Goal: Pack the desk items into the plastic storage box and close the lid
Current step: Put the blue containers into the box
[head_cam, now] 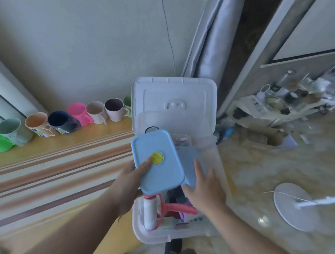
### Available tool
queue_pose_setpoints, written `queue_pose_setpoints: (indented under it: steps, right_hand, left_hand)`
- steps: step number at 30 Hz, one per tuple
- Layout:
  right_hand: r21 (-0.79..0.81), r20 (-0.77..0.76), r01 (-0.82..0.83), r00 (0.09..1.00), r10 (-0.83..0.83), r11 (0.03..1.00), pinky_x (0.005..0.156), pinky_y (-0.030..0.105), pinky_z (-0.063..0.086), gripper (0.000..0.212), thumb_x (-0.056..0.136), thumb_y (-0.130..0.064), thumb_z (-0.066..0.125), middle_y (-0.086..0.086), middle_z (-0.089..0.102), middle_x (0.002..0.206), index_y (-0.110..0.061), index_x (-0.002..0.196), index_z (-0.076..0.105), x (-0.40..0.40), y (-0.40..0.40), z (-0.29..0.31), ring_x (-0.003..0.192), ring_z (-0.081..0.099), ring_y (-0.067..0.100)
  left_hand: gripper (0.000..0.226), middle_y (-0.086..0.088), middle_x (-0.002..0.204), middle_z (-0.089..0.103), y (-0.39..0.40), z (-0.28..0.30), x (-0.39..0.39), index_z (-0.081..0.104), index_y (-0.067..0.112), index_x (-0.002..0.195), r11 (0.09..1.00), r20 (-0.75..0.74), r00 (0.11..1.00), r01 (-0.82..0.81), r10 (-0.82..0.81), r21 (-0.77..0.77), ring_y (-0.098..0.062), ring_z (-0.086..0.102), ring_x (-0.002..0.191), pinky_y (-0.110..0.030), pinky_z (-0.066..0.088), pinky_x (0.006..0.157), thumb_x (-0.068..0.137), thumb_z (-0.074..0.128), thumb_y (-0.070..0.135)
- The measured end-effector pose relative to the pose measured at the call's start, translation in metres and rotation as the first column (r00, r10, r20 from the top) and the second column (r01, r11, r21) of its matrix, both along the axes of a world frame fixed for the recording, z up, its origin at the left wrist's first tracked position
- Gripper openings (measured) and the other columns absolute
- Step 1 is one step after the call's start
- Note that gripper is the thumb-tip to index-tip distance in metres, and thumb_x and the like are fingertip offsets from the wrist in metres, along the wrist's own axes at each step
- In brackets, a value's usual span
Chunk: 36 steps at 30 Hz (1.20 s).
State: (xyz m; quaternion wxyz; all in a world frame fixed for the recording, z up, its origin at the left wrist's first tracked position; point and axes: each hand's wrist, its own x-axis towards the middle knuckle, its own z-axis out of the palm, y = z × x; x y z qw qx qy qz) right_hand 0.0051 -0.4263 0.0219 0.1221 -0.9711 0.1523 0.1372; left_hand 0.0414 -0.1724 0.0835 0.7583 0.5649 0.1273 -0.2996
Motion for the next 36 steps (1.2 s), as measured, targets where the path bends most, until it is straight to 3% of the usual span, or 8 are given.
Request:
queue_pose_setpoints:
  steps: [9, 13, 15, 17, 21, 25, 30, 36]
  right_hand:
    - [0.161, -0.165, -0.081, 0.98, 0.107, 0.984, 0.109, 0.049, 0.045, 0.082, 0.097, -0.07, 0.04, 0.009, 0.013, 0.17, -0.039, 0.165, 0.006, -0.006, -0.013, 0.005, 0.15, 0.031, 0.036]
    - [0.285, 0.184, -0.178, 0.974, 0.129, 0.942, 0.115, 0.033, 0.037, 0.057, 0.094, -0.032, 0.052, -0.011, 0.033, 0.16, -0.033, 0.151, 0.049, 0.003, -0.019, 0.027, 0.148, 0.03, 0.01]
    - [0.532, 0.144, -0.113, 0.989, 0.042, 0.839, 0.104, 0.024, 0.041, 0.048, 0.087, -0.047, 0.055, -0.03, 0.05, 0.138, -0.055, 0.134, 0.055, 0.01, -0.013, 0.042, 0.127, 0.047, -0.011]
    - [0.767, -0.055, 0.051, 0.998, -0.014, 0.639, 0.089, 0.025, 0.049, 0.037, 0.085, -0.056, 0.061, -0.03, 0.067, 0.12, -0.067, 0.12, 0.057, 0.02, -0.001, 0.052, 0.103, 0.064, -0.011]
    - [0.897, -0.087, 0.128, 0.99, -0.114, 0.423, 0.07, 0.018, 0.057, 0.03, 0.089, -0.053, 0.063, -0.019, 0.075, 0.11, -0.063, 0.118, 0.063, 0.033, 0.02, 0.047, 0.091, 0.074, 0.002]
    - [0.944, -0.236, 0.287, 0.932, -0.275, 0.162, 0.069, 0.034, 0.061, 0.023, 0.099, -0.032, 0.065, 0.0, 0.079, 0.115, -0.044, 0.118, 0.071, 0.046, 0.034, 0.042, 0.097, 0.077, 0.018]
    - [0.923, -0.269, 0.343, 0.9, -0.344, 0.173, 0.082, 0.047, 0.065, 0.021, 0.108, -0.027, 0.056, -0.001, 0.078, 0.115, -0.038, 0.123, 0.065, 0.061, 0.064, 0.031, 0.101, 0.077, 0.023]
    - [0.831, -0.137, 0.268, 0.948, -0.287, 0.487, 0.082, 0.033, 0.053, 0.03, 0.111, -0.027, 0.043, -0.001, 0.071, 0.12, -0.029, 0.136, 0.058, 0.058, 0.085, 0.007, 0.108, 0.067, 0.018]
  left_hand:
    - [0.047, -0.011, 0.113, 0.077, -0.041, -0.005, -0.002, 0.047, 0.049, 0.139, 0.992, 0.042, 0.992, -0.118, 0.116, 0.047, -0.034, 0.077, 0.098, -0.044, 0.061, 0.064, 0.101, 0.065, 0.029]
    - [0.051, -0.01, 0.113, 0.078, -0.04, -0.006, 0.0, 0.045, 0.049, 0.145, 0.992, 0.029, 0.994, -0.108, 0.106, 0.067, -0.034, 0.077, 0.098, -0.046, 0.061, 0.065, 0.104, 0.062, 0.024]
    - [0.052, -0.009, 0.114, 0.078, -0.039, -0.006, 0.002, 0.043, 0.05, 0.146, 0.993, 0.029, 0.994, -0.105, 0.104, 0.061, -0.034, 0.076, 0.1, -0.05, 0.063, 0.07, 0.104, 0.061, 0.024]
    - [0.054, -0.008, 0.118, 0.076, -0.039, -0.004, 0.005, 0.04, 0.054, 0.146, 0.992, 0.046, 0.992, -0.117, 0.114, 0.05, -0.033, 0.076, 0.103, -0.052, 0.063, 0.075, 0.105, 0.059, 0.026]
    - [0.06, -0.006, 0.122, 0.075, -0.035, 0.001, 0.014, 0.033, 0.062, 0.146, 0.994, 0.067, 0.993, -0.103, 0.1, 0.04, -0.034, 0.075, 0.105, -0.052, 0.062, 0.076, 0.103, 0.061, 0.03]
    - [0.059, -0.01, 0.12, 0.076, -0.021, -0.005, 0.023, 0.043, 0.054, 0.146, 0.99, 0.039, 0.999, 0.011, -0.016, 0.138, -0.032, 0.074, 0.107, -0.06, 0.057, 0.094, 0.103, 0.064, 0.019]
    - [0.082, 0.015, 0.146, 0.043, 0.0, 0.0, 0.024, 0.02, 0.047, 0.161, 0.907, 0.142, 0.99, -0.06, 0.0, 0.416, -0.012, 0.054, 0.131, -0.014, 0.053, 0.069, 0.099, 0.061, 0.011]
    - [0.043, 0.036, 0.124, 0.066, 0.048, 0.002, -0.006, 0.064, 0.051, 0.124, 0.867, 0.246, 0.969, -0.132, 0.011, 0.48, 0.009, 0.059, 0.121, -0.029, 0.049, 0.097, 0.095, 0.066, 0.019]
